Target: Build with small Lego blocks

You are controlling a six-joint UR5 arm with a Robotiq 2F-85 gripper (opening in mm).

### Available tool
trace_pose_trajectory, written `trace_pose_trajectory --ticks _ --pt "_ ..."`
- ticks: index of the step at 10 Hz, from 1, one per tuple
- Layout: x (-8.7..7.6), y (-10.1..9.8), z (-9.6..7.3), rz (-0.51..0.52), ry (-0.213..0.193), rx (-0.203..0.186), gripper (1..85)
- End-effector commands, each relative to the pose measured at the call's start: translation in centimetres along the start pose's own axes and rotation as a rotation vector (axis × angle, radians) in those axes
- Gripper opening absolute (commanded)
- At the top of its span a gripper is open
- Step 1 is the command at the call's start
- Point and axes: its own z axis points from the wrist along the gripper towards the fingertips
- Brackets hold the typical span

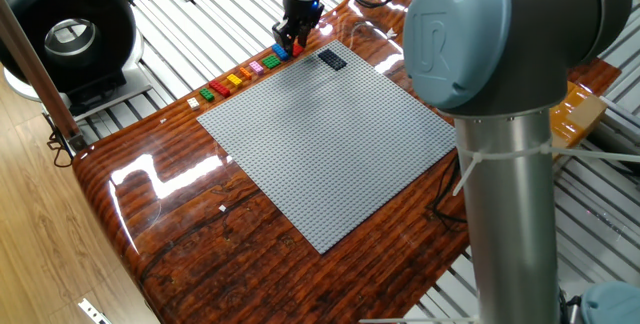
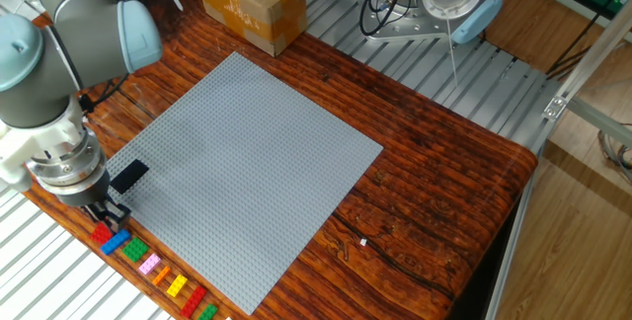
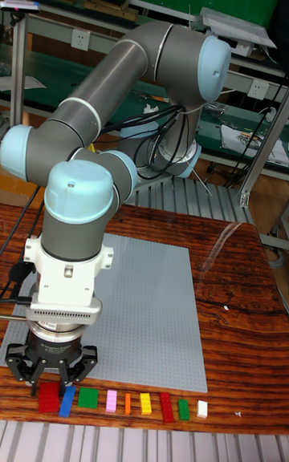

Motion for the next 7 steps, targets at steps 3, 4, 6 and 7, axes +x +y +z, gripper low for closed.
trace_pose_trajectory --ticks 3,4,6,7 --pt "-0.41 0.24 -0.15 -0.015 -0.015 -0.018 41.7" --pt "-0.55 0.29 -0.19 -0.02 -0.019 -0.025 42.0" --pt "-0.88 0.33 -0.28 -0.031 -0.029 -0.037 42.3" --pt "-0.96 0.24 -0.29 -0.035 -0.031 -0.038 42.3"
